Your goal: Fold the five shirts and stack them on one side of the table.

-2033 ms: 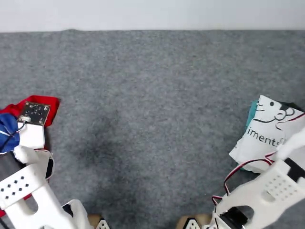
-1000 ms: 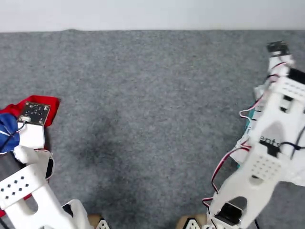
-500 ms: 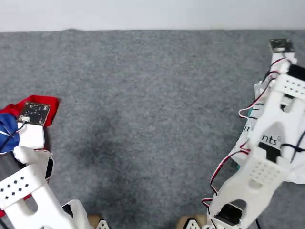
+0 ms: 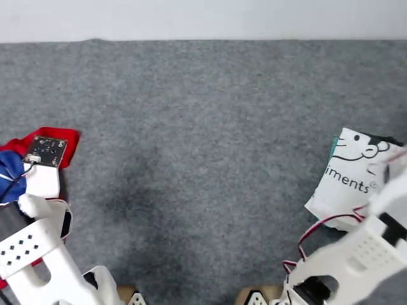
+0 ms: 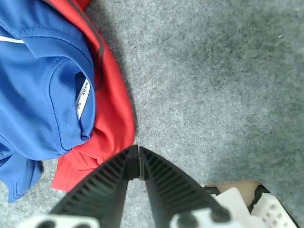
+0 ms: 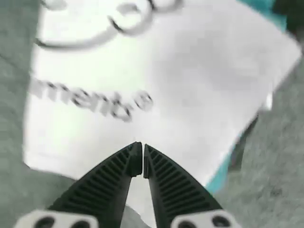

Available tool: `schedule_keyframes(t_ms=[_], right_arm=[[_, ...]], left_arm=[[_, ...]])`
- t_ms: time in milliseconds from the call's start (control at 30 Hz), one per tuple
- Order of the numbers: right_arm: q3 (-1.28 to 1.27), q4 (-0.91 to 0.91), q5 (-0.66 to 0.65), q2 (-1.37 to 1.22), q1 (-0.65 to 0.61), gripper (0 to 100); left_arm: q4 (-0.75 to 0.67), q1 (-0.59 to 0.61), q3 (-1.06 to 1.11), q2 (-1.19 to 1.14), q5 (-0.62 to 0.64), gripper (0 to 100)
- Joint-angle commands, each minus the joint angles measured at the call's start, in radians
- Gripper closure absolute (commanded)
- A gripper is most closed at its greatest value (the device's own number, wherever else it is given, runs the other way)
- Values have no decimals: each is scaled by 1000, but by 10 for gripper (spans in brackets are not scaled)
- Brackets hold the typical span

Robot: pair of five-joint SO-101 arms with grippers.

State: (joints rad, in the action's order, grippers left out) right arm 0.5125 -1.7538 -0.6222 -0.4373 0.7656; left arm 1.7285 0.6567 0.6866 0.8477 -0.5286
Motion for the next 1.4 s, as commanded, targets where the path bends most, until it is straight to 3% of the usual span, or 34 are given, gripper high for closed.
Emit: schedule_keyframes(t_ms=[0, 133, 300, 467, 700, 900, 1067, 1367], right_arm=[[-71, -41, -92, 70, 96, 984], [-175, -16, -193, 67, 185, 984], [-221, 70, -204, 77, 225, 984], [-196, -39, -204, 154, 150, 984], [-201, -39, -196, 275, 48, 984], [-201, -41, -64, 346, -47, 984], [-216, -42, -35, 470, -101, 984], [-586, -41, -35, 756, -174, 984]], left_arm=[[25, 0, -7, 18, -5, 995], [25, 0, -4, 18, -5, 995], [25, 0, -4, 18, -5, 995], [25, 0, -7, 18, -8, 995], [25, 0, -4, 18, -8, 995], [23, -2, -13, 18, -5, 995], [23, 0, -58, 18, -3, 995], [25, 2, -65, 18, -3, 995]])
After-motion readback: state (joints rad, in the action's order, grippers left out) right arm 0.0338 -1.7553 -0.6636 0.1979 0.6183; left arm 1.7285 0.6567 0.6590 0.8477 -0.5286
